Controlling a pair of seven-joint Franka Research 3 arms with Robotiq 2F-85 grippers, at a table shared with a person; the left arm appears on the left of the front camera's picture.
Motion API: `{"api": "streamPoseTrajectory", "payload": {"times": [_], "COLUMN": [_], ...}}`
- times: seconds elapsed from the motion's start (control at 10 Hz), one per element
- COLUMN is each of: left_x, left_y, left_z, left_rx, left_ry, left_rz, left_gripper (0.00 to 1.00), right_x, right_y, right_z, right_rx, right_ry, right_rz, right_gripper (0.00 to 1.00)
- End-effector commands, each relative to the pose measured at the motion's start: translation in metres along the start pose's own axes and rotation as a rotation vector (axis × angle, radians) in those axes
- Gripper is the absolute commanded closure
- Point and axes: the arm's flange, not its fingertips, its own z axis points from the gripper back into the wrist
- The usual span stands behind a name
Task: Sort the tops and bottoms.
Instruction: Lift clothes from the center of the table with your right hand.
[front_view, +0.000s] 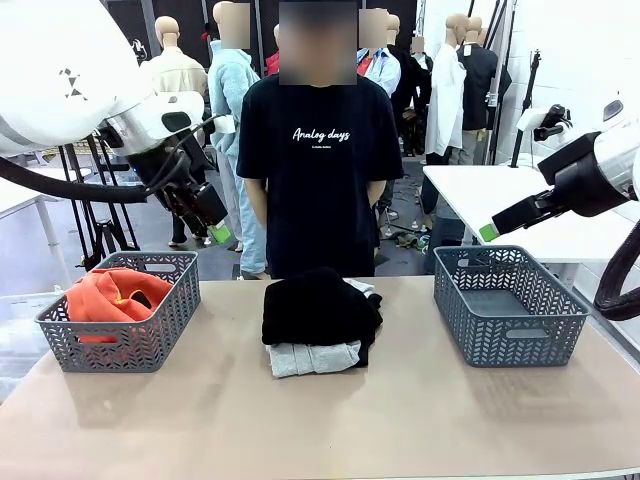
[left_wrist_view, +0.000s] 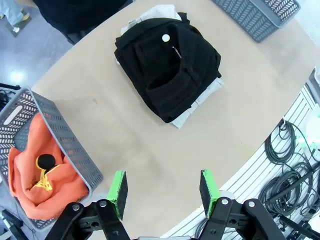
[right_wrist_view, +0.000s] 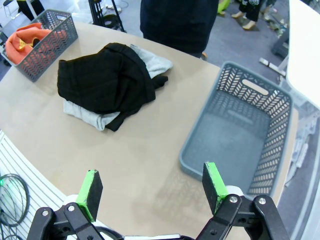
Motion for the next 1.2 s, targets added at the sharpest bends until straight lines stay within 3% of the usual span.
{"api": "streamPoseTrajectory", "payload": {"times": [0.0,0.5,0.6,0.9,1.1], "left_x": [-0.004,-0.003,-0.003,-0.003,-0.003], "left_y": [-0.003,-0.002,-0.002,-0.002,-0.002], "left_z": [-0.016,-0.012,-0.012,-0.012,-0.012], "left_rx": [-0.021,-0.011,-0.011,-0.011,-0.011], "left_ry": [0.018,0.022,0.022,0.022,0.022], "left_rz": [-0.004,-0.002,-0.002,-0.002,-0.002], "left_gripper": [0.24,0.24,0.24,0.24,0.24], "right_x": [0.001,0.0,-0.004,0.032,0.068], "right_y": [0.001,0.0,0.013,0.008,0.005], "right_z": [-0.002,0.0,0.015,-0.012,-0.056], "right_rx": [0.02,0.0,0.015,0.13,0.165], "right_ry": [-0.012,0.0,-0.053,-0.113,-0.03], "right_rz": [-0.013,0.0,0.04,0.059,0.075], "right_gripper": [0.0,0.0,0.0,0.0,0.0]}}
